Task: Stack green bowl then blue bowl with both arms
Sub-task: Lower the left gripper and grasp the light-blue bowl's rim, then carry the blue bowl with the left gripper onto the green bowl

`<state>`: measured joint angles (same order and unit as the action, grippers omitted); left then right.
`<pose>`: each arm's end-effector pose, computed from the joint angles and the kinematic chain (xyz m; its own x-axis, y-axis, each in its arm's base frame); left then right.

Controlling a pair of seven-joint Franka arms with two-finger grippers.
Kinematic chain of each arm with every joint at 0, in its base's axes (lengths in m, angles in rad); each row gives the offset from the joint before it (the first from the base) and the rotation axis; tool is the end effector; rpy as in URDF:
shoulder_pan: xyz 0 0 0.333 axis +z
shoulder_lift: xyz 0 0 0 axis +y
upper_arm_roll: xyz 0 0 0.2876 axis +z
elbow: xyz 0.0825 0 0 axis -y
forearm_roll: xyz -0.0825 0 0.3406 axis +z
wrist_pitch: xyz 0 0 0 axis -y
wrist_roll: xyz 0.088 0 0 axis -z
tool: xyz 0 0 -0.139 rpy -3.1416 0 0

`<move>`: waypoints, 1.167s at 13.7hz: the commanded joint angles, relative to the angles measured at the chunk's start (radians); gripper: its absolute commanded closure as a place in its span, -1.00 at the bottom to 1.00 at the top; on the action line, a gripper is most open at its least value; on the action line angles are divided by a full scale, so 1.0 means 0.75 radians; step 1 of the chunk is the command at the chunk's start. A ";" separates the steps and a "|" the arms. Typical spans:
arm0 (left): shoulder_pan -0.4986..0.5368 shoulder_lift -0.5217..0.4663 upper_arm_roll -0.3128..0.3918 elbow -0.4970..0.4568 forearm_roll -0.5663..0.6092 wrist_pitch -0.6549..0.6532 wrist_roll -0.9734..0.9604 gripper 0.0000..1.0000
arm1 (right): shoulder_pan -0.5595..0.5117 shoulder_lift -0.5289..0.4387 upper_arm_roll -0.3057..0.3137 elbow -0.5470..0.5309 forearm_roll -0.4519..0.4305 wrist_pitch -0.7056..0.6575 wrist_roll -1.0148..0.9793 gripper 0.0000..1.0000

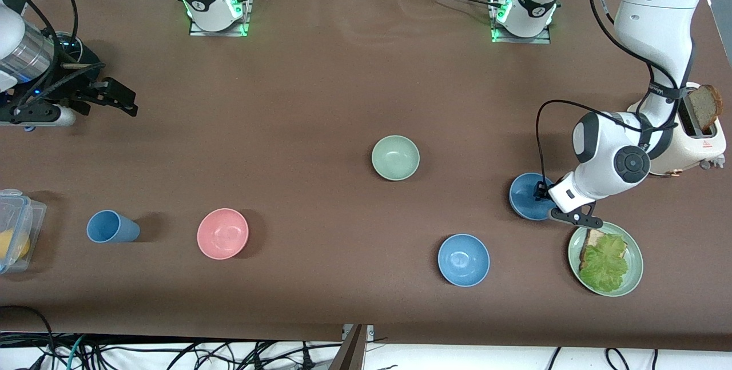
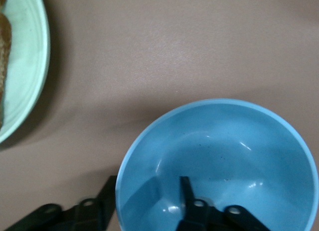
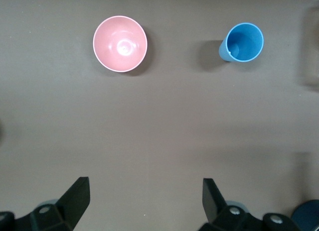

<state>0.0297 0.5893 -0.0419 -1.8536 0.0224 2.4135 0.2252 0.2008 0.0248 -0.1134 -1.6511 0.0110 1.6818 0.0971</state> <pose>0.5946 -0.0061 0.1773 0.9691 -0.2452 -0.0260 -0.2449 -0.9694 0.0151 0.5236 0.0479 0.5264 0.9999 -0.0109 0.0052 -0.0108 -0.9999 -0.0087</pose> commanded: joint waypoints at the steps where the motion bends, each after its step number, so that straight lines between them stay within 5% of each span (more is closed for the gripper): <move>1: 0.007 -0.033 -0.003 -0.020 -0.016 -0.003 0.084 1.00 | -0.004 0.022 0.008 0.052 -0.011 -0.029 -0.023 -1.00; 5: 0.005 -0.068 -0.006 0.013 -0.016 -0.080 0.080 1.00 | -0.004 0.036 0.006 0.054 -0.006 -0.035 -0.023 -1.00; 7: -0.011 -0.100 -0.012 0.096 -0.020 -0.259 0.066 1.00 | -0.008 0.039 0.004 0.054 -0.006 -0.029 -0.023 -1.00; 11: -0.011 -0.121 -0.195 0.305 -0.030 -0.587 -0.128 1.00 | -0.004 0.039 0.008 0.056 -0.006 -0.025 -0.023 -1.00; 16: -0.127 -0.093 -0.459 0.336 -0.030 -0.598 -0.714 1.00 | -0.004 0.051 0.008 0.089 -0.004 -0.038 -0.027 -1.00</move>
<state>-0.0011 0.4970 -0.3623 -1.6219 0.0169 1.9774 -0.1613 0.2004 0.0453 -0.1088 -1.6190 0.0106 1.6784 0.0957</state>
